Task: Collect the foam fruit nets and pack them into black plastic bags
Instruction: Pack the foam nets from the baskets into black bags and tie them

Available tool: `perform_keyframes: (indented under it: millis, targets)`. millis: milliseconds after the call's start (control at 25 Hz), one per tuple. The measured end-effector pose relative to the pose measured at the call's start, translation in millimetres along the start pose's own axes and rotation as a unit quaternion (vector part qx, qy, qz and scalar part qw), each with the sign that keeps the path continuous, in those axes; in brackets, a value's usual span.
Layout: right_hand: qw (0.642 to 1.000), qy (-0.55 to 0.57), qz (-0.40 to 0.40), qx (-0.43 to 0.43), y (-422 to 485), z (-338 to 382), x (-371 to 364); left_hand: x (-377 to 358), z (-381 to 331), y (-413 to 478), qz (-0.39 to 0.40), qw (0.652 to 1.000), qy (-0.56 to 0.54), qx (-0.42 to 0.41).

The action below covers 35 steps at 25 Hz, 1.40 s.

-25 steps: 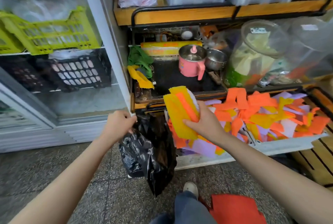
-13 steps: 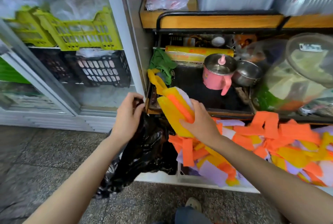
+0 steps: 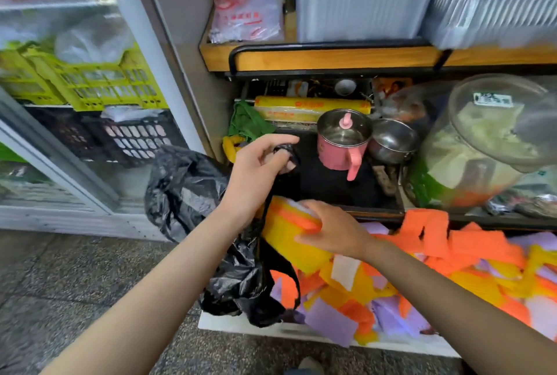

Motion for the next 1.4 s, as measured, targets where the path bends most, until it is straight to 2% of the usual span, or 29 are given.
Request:
perform_keyframes:
  millis: [80, 160, 240, 320, 440, 520, 600, 720, 800, 880, 960, 1080, 1120, 1160, 1200, 1280, 1320, 1360, 1400]
  targets:
    - [0.989, 0.081, -0.097, -0.078, -7.6, -17.9, 23.1, -14.6, -17.3, -0.4, 0.015, 1.0, -0.023, -0.009]
    - [0.949, 0.156, -0.226, -0.156, -19.5, -33.0, 50.4, -22.0, -31.3, 1.8, 0.024, 0.998, -0.055, -0.01]
    - [0.919, 0.136, -0.308, -0.205, -35.0, -43.0, 77.7, -27.3, -38.1, 6.0, 0.038, 0.997, -0.065, -0.008]
    - [0.902, 0.087, -0.357, -0.228, -53.0, -50.0, 99.8, -34.6, -37.3, 9.7, 0.057, 0.998, -0.036, 0.003]
    - [0.892, 0.018, -0.403, -0.202, -80.5, -52.1, 119.1, -48.3, -28.5, 13.2, 0.094, 0.994, 0.059, 0.006]
    - [0.899, -0.024, -0.4, -0.179, -90.6, -48.9, 120.5, -56.1, -27.7, 12.6, 0.113, 0.987, 0.114, -0.011]
    - [0.909, -0.068, -0.382, -0.151, -95.5, -46.3, 115.7, -62.4, -33.8, 10.0, 0.122, 0.985, 0.118, -0.034]
    - [0.931, -0.176, -0.296, -0.119, -95.7, -45.5, 101.1, -64.0, -46.2, 8.1, 0.148, 0.986, 0.05, -0.054]
    - [0.93, -0.214, -0.26, -0.148, -92.1, -43.6, 87.6, -57.7, -47.8, 9.2, 0.17, 0.984, -0.029, -0.038]
    - [0.924, -0.179, -0.28, -0.191, -83.2, -41.0, 69.5, -49.3, -43.4, 9.5, 0.189, 0.978, -0.088, -0.017]
    - [0.931, -0.114, -0.276, -0.208, -70.8, -40.2, 43.5, -40.0, -36.7, 8.5, 0.188, 0.977, -0.095, 0.0]
    - [0.963, -0.09, -0.124, -0.223, -62.1, -36.7, 1.3, -26.0, -25.8, 7.4, 0.166, 0.982, -0.086, 0.011]
    - [0.965, -0.109, -0.113, -0.209, -65.2, -30.9, -5.2, -22.0, -22.1, 8.4, 0.161, 0.983, -0.087, 0.01]
    - [0.965, -0.133, -0.146, -0.172, -70.9, -18.5, -6.6, -18.5, -18.3, 9.1, 0.161, 0.983, -0.088, 0.007]
    - [0.952, -0.179, -0.21, -0.131, -78.1, -8.3, -4.7, -15.8, -14.2, 9.8, 0.163, 0.982, -0.092, 0.005]
    - [0.885, -0.307, -0.323, -0.136, -100.6, -10.4, -1.4, -15.0, -7.7, 10.2, 0.177, 0.979, -0.105, 0.003]
    - [0.854, -0.348, -0.337, -0.192, -114.6, -19.1, -1.5, -17.2, -5.0, 10.1, 0.185, 0.976, -0.11, 0.003]
    - [0.851, -0.329, -0.309, -0.269, -127.6, -32.9, -6.6, -20.8, -2.2, 9.6, 0.195, 0.974, -0.115, 0.007]
    - [0.87, -0.235, -0.264, -0.345, -139.4, -46.0, -16.2, -25.0, 0.1, 9.0, 0.204, 0.972, -0.117, 0.011]
Point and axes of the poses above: each hand's wrist, its own y-axis towards the middle knuckle, its own x-axis out of the back of the hand, z = x × y, the point moved 3 cm from there along y, towards the middle knuckle, and after that the axes turned 7 degrees about x, right-handed, at the moved point
